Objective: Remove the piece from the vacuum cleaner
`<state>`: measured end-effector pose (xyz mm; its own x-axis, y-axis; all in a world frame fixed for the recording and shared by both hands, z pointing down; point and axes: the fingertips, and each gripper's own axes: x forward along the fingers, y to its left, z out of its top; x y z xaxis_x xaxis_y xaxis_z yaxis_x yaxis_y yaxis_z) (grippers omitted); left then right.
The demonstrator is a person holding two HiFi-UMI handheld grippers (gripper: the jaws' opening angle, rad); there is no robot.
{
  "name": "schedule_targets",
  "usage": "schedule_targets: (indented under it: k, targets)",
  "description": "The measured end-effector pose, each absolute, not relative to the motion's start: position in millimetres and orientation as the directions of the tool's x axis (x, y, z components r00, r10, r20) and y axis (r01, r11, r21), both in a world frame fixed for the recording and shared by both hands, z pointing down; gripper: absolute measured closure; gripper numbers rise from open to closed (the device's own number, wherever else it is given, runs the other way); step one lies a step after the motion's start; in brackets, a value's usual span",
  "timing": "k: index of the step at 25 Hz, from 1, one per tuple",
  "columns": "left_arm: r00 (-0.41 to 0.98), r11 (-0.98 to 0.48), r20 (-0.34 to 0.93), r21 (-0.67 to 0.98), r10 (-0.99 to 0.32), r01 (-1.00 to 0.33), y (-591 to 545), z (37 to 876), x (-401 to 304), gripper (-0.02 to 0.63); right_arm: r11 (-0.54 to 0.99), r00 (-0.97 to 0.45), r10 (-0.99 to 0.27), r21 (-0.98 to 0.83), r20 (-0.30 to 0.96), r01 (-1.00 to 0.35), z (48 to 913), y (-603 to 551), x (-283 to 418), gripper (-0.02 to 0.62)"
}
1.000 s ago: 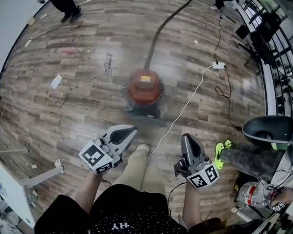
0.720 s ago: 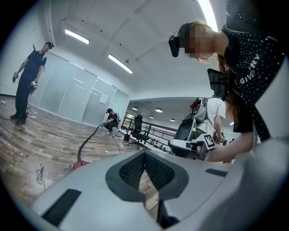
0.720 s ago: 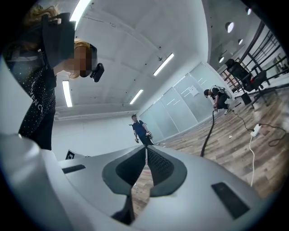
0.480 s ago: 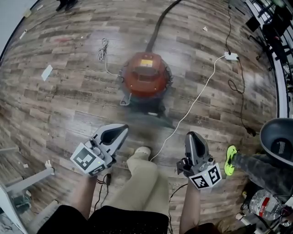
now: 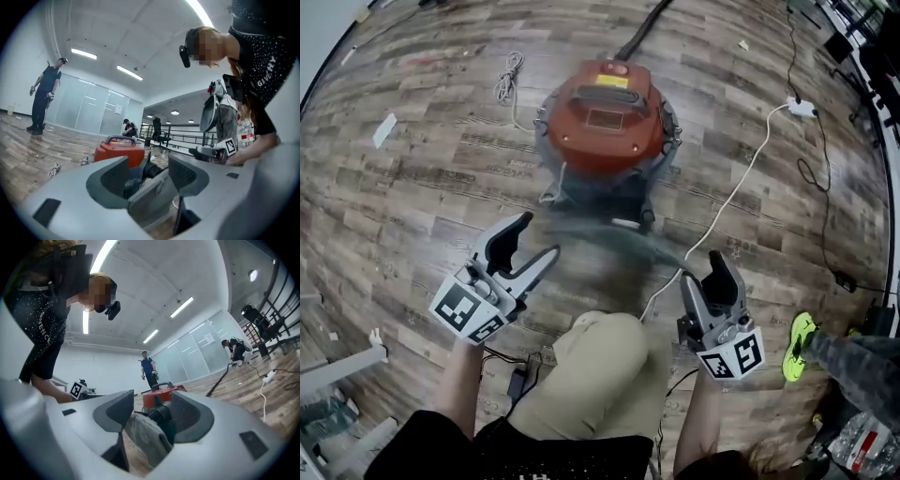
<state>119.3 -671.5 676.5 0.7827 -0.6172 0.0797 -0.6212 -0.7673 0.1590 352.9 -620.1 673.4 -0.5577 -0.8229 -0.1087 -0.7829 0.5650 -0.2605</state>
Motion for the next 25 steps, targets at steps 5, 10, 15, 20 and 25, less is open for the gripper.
schedule_targets:
  k: [5,10,15,20,25]
  targets:
    - [0.79,-0.784,0.097,0.099,-0.605,-0.612,-677.4,737.3,117.4,0.354,0.617,-0.612,-0.787,-0.126,-0.081,-0.776,725.4,-621.7,344.2,0.345]
    - [0.823,-0.825,0.118,0.037,-0.556,-0.563,-682.0,767.3,128.0,0.356,0.64,-0.638,-0.768,-0.025,-0.055,-0.768,750.3,-620.1,338.3,0.345]
    - [0.792,-0.797,0.101,-0.018,-0.602,-0.604,-684.6,767.0,130.0,0.455,0.625,-0.623,-0.779,-0.007,-0.072,-0.78,749.7,-626.8,338.4,0.383]
    - [0.798,-0.804,0.099,-0.028,-0.594,-0.594,-668.9,765.6,133.6,0.58,0.613,-0.614,-0.788,0.037,-0.049,-0.789,745.2,-626.2,334.3,0.567]
    - [0.805,-0.805,0.026,0.007,-0.593,-0.593,-654.9,746.4,131.7,0.583,0.607,-0.603,-0.792,-0.021,-0.098,-0.794,736.6,-608.7,343.9,0.571]
